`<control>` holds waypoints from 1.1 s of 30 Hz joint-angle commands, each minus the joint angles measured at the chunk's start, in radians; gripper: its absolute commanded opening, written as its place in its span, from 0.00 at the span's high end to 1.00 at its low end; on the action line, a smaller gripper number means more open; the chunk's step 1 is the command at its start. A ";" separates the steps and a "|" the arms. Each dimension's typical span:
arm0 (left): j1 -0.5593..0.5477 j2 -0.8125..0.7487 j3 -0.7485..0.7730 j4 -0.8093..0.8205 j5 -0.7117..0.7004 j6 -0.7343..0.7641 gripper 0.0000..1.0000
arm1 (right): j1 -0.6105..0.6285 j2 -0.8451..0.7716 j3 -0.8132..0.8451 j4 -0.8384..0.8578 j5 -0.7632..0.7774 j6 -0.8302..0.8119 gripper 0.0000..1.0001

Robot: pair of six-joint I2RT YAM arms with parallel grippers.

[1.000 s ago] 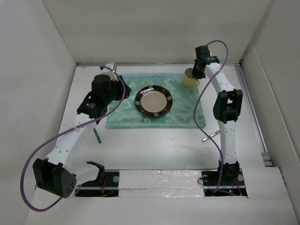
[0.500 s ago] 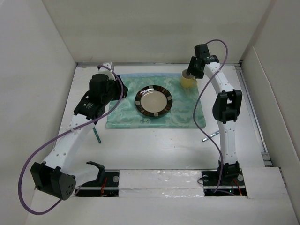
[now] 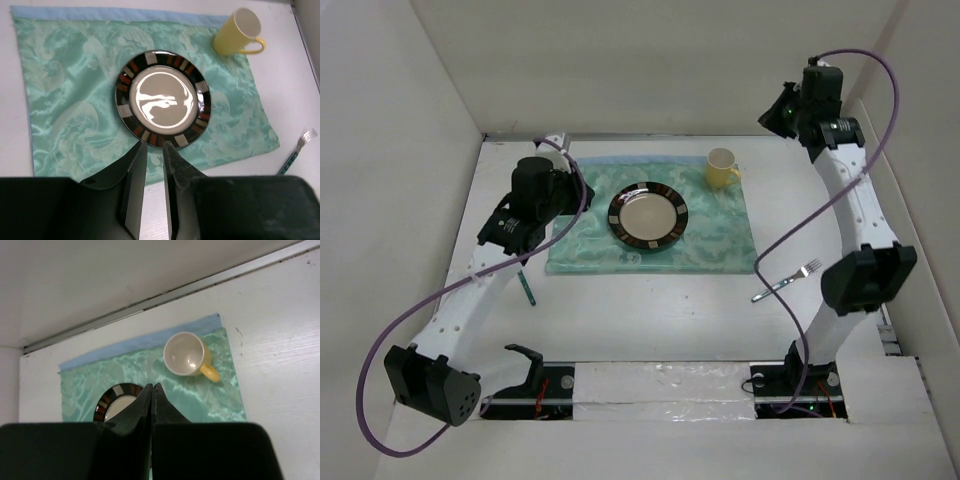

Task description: Set the dinner table for one person

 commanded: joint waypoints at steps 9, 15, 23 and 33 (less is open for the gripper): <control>-0.604 0.436 0.353 -0.019 -0.173 0.140 0.74 | 0.018 -0.488 -0.390 0.138 -0.066 0.052 1.00; -0.594 0.342 0.163 0.084 -0.225 0.026 0.75 | 0.029 -0.607 -0.563 0.072 -0.070 0.049 1.00; -0.510 0.180 0.020 0.150 -0.017 0.018 0.70 | 0.025 -0.720 -0.729 -0.003 0.034 0.045 1.00; -0.696 0.513 0.184 0.253 0.097 0.029 0.58 | -0.023 -0.712 -0.382 -0.075 -0.032 0.147 0.80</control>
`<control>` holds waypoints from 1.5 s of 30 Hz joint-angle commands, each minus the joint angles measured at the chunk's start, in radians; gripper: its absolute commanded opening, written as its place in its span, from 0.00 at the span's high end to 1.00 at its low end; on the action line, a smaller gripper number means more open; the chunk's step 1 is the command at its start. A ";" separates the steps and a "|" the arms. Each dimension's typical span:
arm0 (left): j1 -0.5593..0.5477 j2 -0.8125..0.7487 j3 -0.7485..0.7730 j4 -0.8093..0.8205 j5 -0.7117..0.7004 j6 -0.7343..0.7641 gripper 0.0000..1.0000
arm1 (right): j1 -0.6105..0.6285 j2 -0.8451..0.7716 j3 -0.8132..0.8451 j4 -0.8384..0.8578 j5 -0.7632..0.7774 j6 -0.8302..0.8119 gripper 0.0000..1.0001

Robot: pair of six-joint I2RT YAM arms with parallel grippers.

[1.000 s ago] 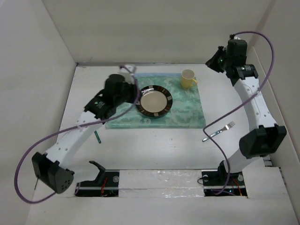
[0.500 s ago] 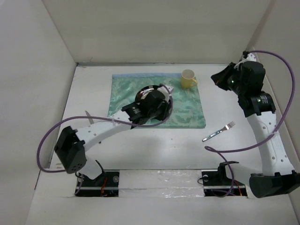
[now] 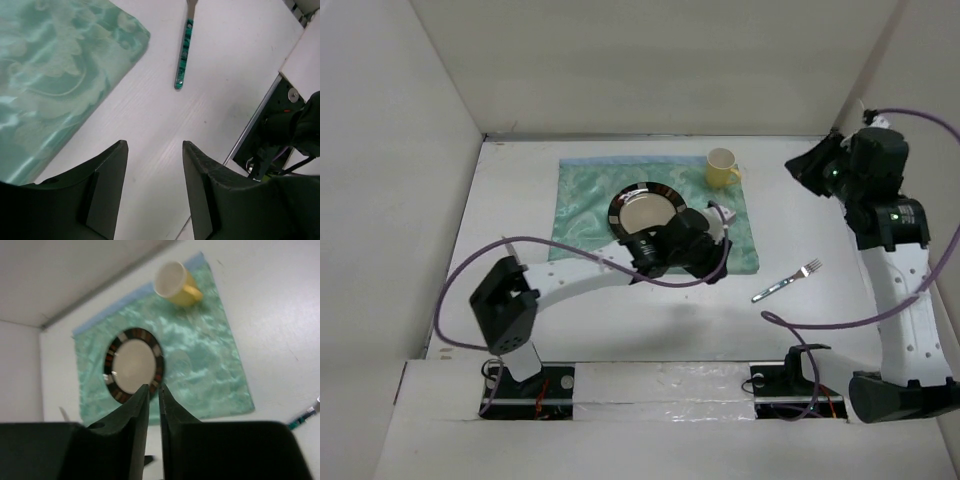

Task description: Set the dinner table for one person

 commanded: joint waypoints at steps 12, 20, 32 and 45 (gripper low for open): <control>-0.161 0.647 0.694 0.012 -0.082 0.052 0.45 | 0.056 -0.024 0.442 0.027 -0.209 0.122 0.65; -0.161 0.872 0.888 -0.017 -0.092 0.050 0.44 | 0.076 -0.044 0.465 -0.028 -0.256 0.064 0.65; -0.172 0.970 0.868 -0.043 -0.042 0.078 0.50 | 0.104 -0.061 0.408 -0.023 -0.255 0.039 0.66; -0.227 0.987 0.800 -0.135 -0.302 0.103 0.73 | 0.104 -0.084 0.428 -0.002 -0.203 0.036 0.66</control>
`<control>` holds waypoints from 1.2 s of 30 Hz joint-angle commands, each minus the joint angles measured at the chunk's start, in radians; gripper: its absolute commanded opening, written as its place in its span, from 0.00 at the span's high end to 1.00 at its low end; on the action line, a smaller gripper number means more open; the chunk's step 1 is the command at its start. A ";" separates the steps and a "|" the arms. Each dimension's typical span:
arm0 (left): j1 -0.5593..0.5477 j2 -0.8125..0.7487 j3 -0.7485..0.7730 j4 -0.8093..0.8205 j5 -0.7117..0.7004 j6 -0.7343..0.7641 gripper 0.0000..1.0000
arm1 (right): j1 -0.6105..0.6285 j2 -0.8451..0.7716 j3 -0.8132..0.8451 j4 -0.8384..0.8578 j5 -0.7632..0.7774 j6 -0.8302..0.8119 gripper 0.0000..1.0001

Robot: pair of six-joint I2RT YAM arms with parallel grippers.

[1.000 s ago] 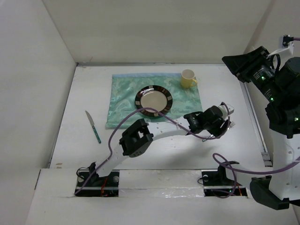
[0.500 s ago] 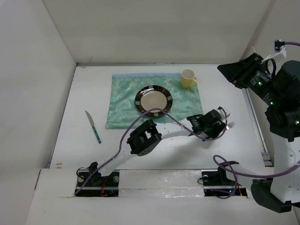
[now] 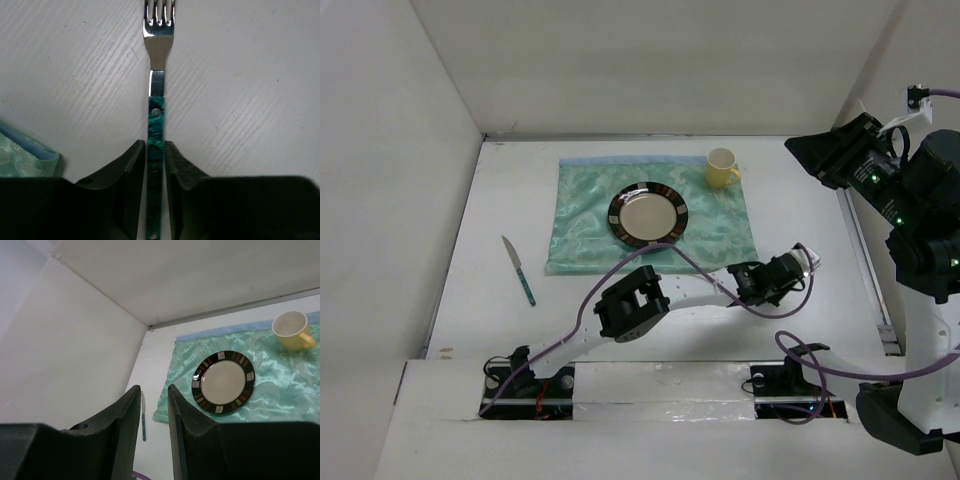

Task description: Set the dinner table for one person

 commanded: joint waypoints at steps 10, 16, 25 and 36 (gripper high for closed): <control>0.012 -0.188 -0.023 -0.115 -0.122 0.003 1.00 | 0.029 -0.040 0.094 0.040 0.064 -0.046 0.69; 0.171 -0.530 -0.141 -0.047 -0.101 -0.088 1.00 | 0.058 -0.062 0.068 0.074 0.103 -0.066 0.70; 0.646 -1.039 -0.831 0.019 0.014 -0.222 1.00 | 0.076 -0.138 -0.266 0.187 0.046 -0.032 0.70; 0.927 -1.034 -1.101 0.088 0.094 -0.083 1.00 | 0.133 -0.117 -0.446 0.220 0.050 -0.054 0.70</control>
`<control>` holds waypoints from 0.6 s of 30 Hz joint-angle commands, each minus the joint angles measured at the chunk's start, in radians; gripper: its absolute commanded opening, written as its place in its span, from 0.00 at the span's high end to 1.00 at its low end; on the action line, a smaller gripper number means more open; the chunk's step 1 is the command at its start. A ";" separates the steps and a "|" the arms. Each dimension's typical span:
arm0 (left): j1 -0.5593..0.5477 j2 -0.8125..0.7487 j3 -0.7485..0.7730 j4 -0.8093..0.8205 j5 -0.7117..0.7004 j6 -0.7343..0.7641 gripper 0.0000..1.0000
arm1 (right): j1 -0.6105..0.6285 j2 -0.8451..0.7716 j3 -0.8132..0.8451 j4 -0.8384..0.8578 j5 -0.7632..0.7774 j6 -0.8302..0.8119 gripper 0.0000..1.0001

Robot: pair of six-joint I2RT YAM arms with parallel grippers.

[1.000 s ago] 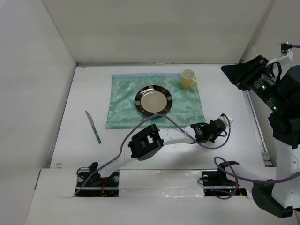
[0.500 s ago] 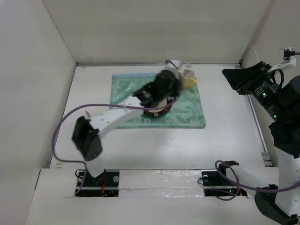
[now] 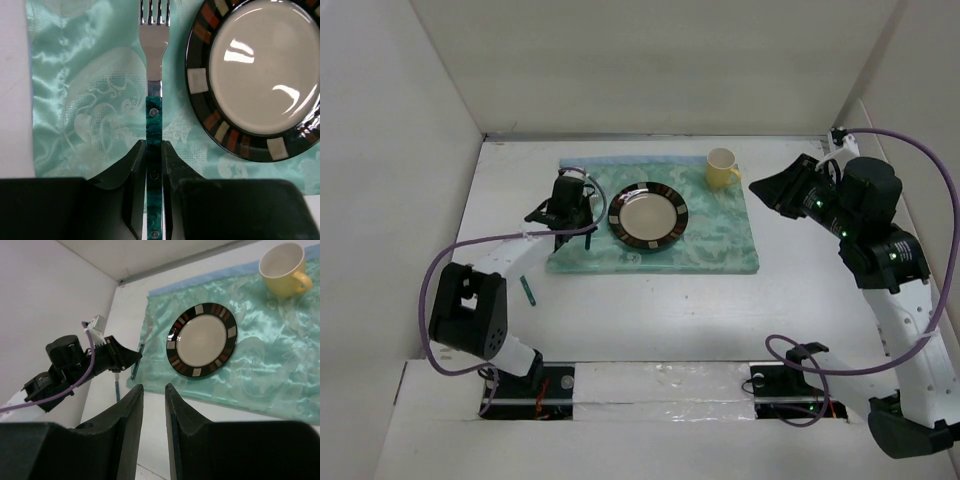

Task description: Set the dinner table for one person

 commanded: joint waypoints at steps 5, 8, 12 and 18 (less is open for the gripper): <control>0.030 0.136 0.052 0.094 0.034 0.064 1.00 | 0.040 0.016 -0.013 0.073 -0.006 -0.024 0.70; 0.030 0.185 0.068 0.100 0.024 0.067 1.00 | 0.049 0.012 -0.020 0.071 0.005 -0.026 0.70; 0.030 0.238 0.087 0.101 0.005 0.061 1.00 | 0.049 0.007 -0.031 0.053 0.025 -0.033 0.70; 0.030 0.279 0.110 0.133 -0.002 0.053 1.00 | 0.049 0.010 -0.039 0.047 0.025 -0.038 0.69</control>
